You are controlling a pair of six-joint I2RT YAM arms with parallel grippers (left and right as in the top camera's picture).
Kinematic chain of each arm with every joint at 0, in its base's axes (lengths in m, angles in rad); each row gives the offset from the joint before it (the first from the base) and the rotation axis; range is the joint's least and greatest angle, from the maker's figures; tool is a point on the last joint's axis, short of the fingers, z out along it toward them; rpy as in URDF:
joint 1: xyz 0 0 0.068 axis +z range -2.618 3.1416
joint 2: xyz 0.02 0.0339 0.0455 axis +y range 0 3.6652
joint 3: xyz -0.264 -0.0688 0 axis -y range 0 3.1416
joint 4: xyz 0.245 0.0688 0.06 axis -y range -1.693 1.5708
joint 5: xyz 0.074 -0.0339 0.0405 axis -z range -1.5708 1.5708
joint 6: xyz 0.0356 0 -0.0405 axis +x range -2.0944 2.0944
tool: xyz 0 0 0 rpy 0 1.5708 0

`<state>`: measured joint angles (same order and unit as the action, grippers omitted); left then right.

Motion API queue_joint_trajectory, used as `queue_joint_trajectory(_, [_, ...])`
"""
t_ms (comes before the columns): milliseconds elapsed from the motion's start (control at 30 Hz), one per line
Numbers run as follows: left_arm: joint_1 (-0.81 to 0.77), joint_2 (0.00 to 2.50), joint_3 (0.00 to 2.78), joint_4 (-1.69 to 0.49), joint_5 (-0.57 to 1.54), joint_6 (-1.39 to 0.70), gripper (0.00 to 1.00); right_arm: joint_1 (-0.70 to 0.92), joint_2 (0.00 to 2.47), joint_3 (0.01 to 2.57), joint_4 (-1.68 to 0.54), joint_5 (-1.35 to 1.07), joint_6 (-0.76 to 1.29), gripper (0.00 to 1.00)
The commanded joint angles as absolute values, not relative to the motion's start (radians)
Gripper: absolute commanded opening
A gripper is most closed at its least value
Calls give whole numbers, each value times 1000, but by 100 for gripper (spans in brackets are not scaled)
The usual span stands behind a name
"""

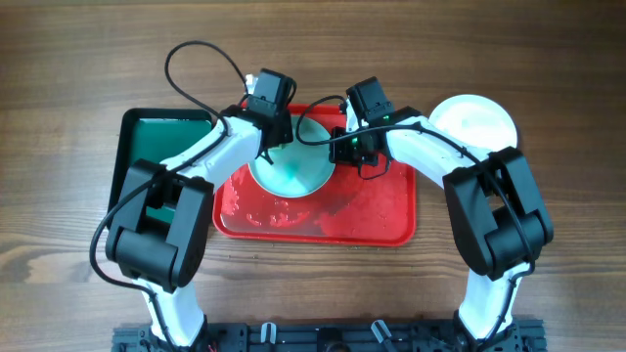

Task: Clean dirty plates on tray and stack at the side
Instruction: 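Scrub the last plate with the sponge in the left gripper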

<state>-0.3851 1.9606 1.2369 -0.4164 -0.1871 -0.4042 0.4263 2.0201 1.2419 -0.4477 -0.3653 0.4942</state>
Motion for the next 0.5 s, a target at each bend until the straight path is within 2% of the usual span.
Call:
queue_joint_trajectory(0, [-384, 1977, 1229, -494, -202, -475, 4, 421, 2055, 1249, -456, -336, 478, 4])
queue_joint_trajectory(67, [-390, 1977, 1229, -502, -84, -393, 4, 421, 2055, 1249, -456, -337, 478, 4])
queue_joint_trajectory(100, [-394, 1977, 1229, -504, 90, -273, 4, 421, 2055, 1249, -457, -340, 476, 4])
queue_joint_trajectory(167, [-403, 1977, 1229, -533, 260, -161, 4, 421, 2055, 1249, -457, -369, 465, 4])
queue_joint_trajectory(467, [-418, 1977, 1229, -709, 237, -60, 4, 420, 2055, 1248, -542, -588, 292, 4])
